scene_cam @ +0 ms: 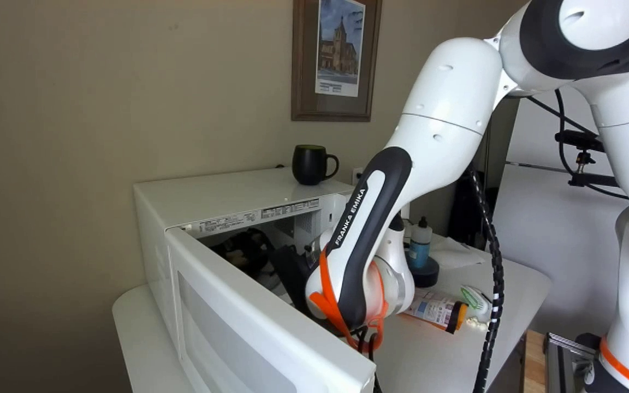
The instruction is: Put the black bowl inside the microwave.
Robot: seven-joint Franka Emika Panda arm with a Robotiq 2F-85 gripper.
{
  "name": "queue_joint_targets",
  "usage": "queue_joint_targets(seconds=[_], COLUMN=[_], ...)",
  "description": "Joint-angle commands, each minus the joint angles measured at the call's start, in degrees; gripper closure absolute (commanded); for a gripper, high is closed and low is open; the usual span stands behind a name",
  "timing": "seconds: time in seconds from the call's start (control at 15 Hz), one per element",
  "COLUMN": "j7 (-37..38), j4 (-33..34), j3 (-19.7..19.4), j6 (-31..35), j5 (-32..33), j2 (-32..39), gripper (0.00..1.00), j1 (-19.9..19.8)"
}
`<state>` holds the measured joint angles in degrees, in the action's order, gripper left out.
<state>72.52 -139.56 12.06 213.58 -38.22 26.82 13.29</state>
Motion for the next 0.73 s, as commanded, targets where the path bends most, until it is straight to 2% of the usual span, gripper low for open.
queue_joint_targets(seconds=[0.0, 0.07, 0.27, 0.33, 0.53, 0.6, 0.67], j7=[-2.31, -5.05, -17.22, -22.71, -35.99, -29.25, -31.98], j4=[-13.63, -16.03, -23.79, -19.4, -19.91, -19.53, -19.25], j3=[0.88, 0.18, -7.3, -10.54, -15.06, -9.22, -13.78], j6=[-11.18, -14.79, -22.75, -23.04, -28.37, -25.01, -26.51], j5=[-5.61, -8.4, -19.49, -21.95, -24.36, -22.22, -22.43], j2=[-14.12, -17.16, -25.17, -19.62, -21.93, -20.26, -20.43], gripper=[0.0, 0.0, 0.0, 0.0, 0.0, 0.0, 0.0], j1=[0.32, 0.88, 6.06, 7.37, 6.61, 2.38, 5.48])
